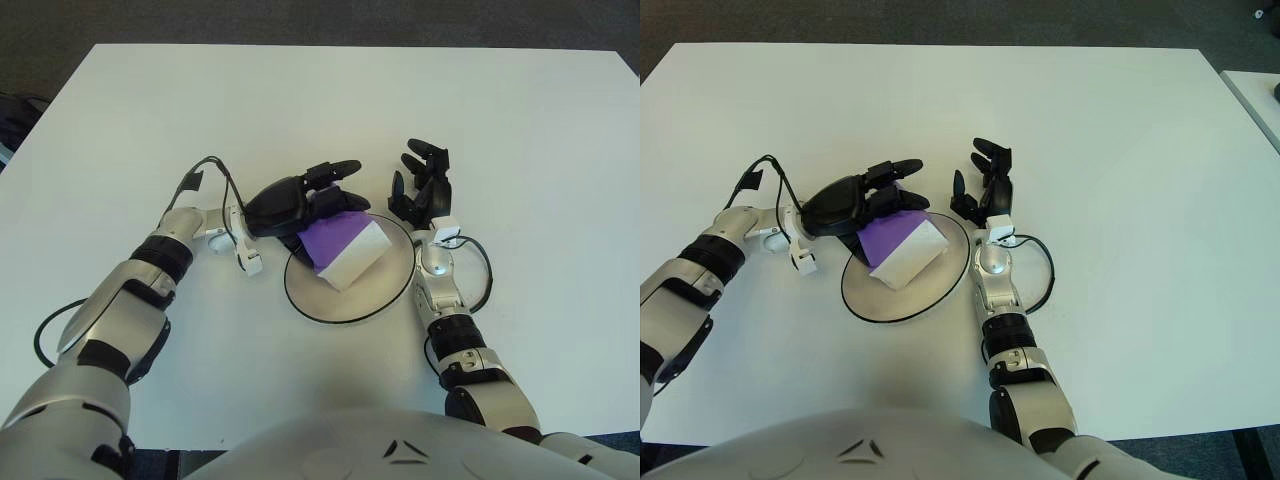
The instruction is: Put the tissue paper into the plate.
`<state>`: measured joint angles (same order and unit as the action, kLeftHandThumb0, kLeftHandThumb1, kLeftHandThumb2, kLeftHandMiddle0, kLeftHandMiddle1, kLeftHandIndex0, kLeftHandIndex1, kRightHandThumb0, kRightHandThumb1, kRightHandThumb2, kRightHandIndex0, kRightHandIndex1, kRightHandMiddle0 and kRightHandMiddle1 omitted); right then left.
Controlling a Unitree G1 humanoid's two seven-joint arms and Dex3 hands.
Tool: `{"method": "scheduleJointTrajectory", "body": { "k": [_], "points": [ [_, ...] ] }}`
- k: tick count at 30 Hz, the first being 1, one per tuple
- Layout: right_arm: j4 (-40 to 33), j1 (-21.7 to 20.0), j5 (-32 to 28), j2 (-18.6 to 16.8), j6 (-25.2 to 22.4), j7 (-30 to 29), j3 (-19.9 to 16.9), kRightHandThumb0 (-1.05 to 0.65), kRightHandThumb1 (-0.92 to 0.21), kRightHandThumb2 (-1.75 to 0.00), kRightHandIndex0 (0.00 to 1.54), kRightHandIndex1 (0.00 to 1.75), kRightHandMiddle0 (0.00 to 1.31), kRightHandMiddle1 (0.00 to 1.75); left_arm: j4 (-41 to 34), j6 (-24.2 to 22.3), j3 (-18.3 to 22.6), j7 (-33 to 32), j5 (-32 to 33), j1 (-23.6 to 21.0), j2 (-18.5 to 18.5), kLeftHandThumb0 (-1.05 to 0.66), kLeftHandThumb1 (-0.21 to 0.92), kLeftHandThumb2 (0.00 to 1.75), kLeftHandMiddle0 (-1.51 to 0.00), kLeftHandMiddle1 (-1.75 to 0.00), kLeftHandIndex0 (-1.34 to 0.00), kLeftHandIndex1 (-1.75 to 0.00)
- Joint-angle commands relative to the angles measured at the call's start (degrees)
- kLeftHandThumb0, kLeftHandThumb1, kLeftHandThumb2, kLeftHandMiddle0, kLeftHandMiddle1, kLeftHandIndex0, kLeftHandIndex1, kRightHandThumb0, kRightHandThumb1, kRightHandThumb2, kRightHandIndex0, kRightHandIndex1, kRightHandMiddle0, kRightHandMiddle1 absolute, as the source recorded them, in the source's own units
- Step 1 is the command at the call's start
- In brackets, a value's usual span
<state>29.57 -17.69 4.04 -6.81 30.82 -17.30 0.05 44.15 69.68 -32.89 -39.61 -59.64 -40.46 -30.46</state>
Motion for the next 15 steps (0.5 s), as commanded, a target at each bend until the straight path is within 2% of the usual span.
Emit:
{"method": "scheduleJointTrajectory", "body": {
  "k": [1, 10, 15],
  "points": [
    [7.07, 6.79, 0.94, 0.59, -3.03, -0.11, -0.49, -0.34, -0.64, -0.92, 0.38, 0.84, 0.01, 1.14, 1.66, -1.52, -1.61, 0.52, -2.34, 0.63, -1.42, -0.81, 0.92, 0.7, -0.19, -0.16, 0.0, -0.94],
    [7.18, 6.9, 1.64, 0.42, -3.47, -0.93, -0.15, -0.34, -0.64, -0.92, 0.4, 0.84, 0.0, 1.14, 2.33, -2.25, -1.93, -0.73, -1.83, -0.09, -1.64, -0.78, 0.92, 0.66, -0.23, -0.16, 0.0, -0.99],
    [7.55, 6.74, 1.71, 0.27, -3.57, -1.08, -0.17, -0.34, -0.65, -0.92, 0.4, 0.84, 0.0, 1.14, 2.25, -2.87, -1.1, -3.52, -1.97, -2.43, -2.07, -0.77, 0.92, 0.65, -0.25, -0.17, 0.0, -1.0]
  ]
}}
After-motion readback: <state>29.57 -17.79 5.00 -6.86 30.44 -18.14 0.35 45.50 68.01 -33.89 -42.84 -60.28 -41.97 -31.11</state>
